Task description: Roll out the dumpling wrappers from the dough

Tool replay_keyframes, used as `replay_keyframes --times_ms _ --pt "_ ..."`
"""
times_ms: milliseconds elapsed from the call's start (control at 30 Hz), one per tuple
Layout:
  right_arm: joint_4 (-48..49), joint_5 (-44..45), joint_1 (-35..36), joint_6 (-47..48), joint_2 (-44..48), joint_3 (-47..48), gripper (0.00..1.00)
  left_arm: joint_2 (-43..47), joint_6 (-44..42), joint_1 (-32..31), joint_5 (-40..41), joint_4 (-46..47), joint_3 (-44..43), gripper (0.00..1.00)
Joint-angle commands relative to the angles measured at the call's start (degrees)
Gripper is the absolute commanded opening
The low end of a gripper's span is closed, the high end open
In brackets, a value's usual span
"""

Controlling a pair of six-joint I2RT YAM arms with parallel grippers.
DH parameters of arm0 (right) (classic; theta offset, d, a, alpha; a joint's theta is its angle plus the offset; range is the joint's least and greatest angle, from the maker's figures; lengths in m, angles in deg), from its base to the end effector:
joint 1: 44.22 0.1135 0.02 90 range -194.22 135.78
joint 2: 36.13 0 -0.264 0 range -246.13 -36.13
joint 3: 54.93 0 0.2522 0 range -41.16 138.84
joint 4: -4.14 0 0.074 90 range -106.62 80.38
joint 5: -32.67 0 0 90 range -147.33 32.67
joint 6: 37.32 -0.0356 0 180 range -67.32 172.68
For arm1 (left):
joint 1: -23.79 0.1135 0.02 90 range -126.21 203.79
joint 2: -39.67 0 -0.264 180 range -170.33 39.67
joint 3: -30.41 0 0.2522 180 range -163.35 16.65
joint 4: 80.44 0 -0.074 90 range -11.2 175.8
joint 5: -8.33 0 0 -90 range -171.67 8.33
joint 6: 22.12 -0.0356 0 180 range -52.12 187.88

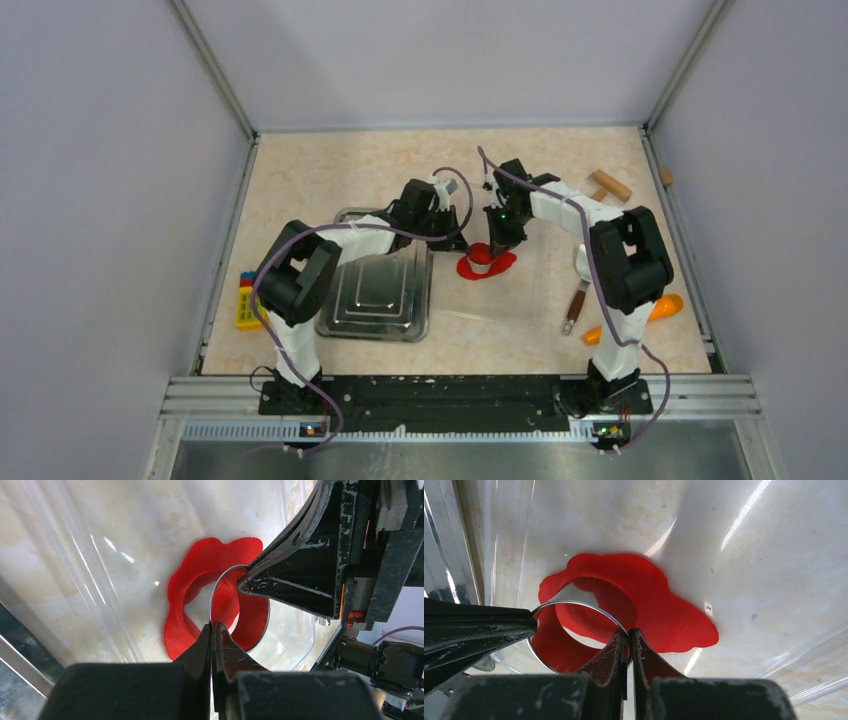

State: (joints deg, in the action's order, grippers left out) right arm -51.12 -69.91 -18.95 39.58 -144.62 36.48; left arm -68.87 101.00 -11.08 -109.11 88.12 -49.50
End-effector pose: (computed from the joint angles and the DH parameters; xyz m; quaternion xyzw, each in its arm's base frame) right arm 0.3383 0.1683 0.1862 -0.1208 0.9749 0.1524 0.1085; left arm 0.3238 -0.2456 0.1750 0.1135 0.8791 -0.4075 0.2197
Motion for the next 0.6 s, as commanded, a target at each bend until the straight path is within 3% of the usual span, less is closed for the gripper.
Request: replay_keyframes --times_ms 0,567 --pt "2.43 1.0 0.91 0.08 1.99 0.24 0.0 -0.48 -0.42 -0.88 -0.77 2.24 0.98 0.0" --pt "5.74 2.84 1.66 1.16 1.49 -3.67 0.0 -3.45 -0.87 -1.08 -0.69 2.24 0.45 0.0"
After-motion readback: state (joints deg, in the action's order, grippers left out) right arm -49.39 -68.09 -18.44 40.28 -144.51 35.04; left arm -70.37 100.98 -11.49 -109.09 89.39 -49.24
